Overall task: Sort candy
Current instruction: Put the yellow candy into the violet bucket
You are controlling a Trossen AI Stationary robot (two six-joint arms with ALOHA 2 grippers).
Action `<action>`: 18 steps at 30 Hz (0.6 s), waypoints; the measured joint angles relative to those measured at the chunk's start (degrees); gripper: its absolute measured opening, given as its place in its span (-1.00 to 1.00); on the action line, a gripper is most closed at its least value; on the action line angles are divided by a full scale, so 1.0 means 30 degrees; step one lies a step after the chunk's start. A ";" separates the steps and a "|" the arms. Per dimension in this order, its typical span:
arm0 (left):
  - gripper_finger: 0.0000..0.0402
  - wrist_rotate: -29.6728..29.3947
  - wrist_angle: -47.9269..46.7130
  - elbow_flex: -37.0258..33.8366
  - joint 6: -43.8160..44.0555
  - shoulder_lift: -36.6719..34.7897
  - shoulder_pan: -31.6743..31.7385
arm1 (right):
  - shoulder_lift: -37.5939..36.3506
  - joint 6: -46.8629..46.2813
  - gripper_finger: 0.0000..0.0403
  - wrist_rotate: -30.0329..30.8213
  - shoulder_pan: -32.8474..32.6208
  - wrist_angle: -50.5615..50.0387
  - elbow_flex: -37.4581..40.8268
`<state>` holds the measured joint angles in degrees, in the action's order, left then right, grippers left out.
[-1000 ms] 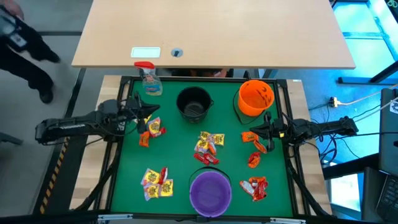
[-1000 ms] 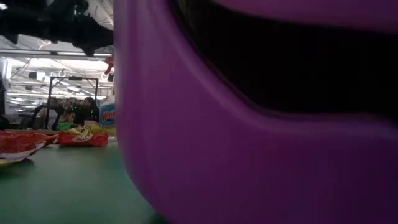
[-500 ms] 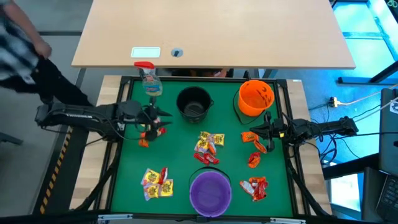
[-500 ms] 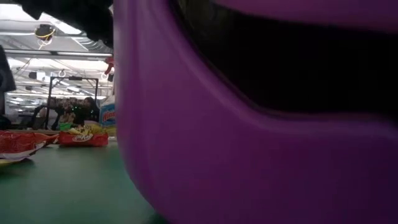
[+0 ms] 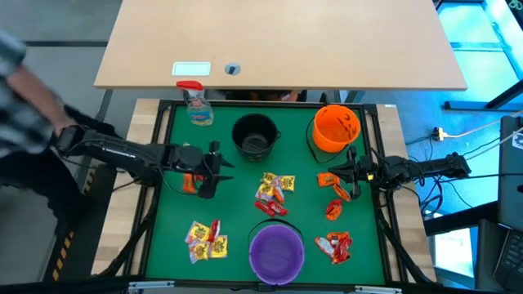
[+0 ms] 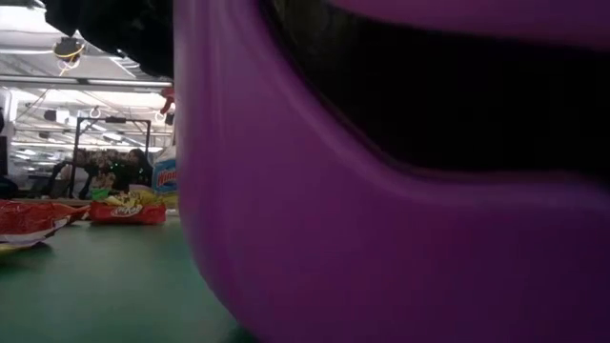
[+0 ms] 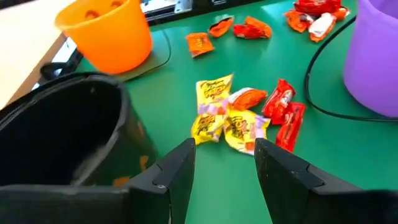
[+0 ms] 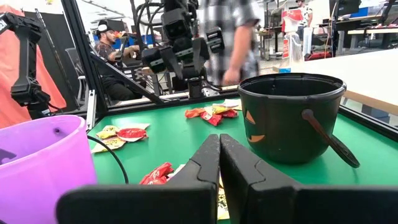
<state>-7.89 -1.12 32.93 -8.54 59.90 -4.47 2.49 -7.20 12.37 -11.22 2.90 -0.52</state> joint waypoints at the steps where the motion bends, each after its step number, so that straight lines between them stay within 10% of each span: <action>1: -0.22 -0.0011 0.0527 0.0000 -0.0251 0.0257 -0.0081 | 0.0005 0.0000 -0.94 0.0003 -0.0002 0.0000 0.0002; 18: -0.22 0.0476 0.3373 0.1163 -0.1420 0.4392 -0.0292 | 0.0005 -0.0007 -0.94 -0.0002 -0.0003 0.0000 0.0002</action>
<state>-6.46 9.00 36.42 -12.80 73.08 -5.34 2.50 -7.22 12.36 -11.23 2.90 -0.51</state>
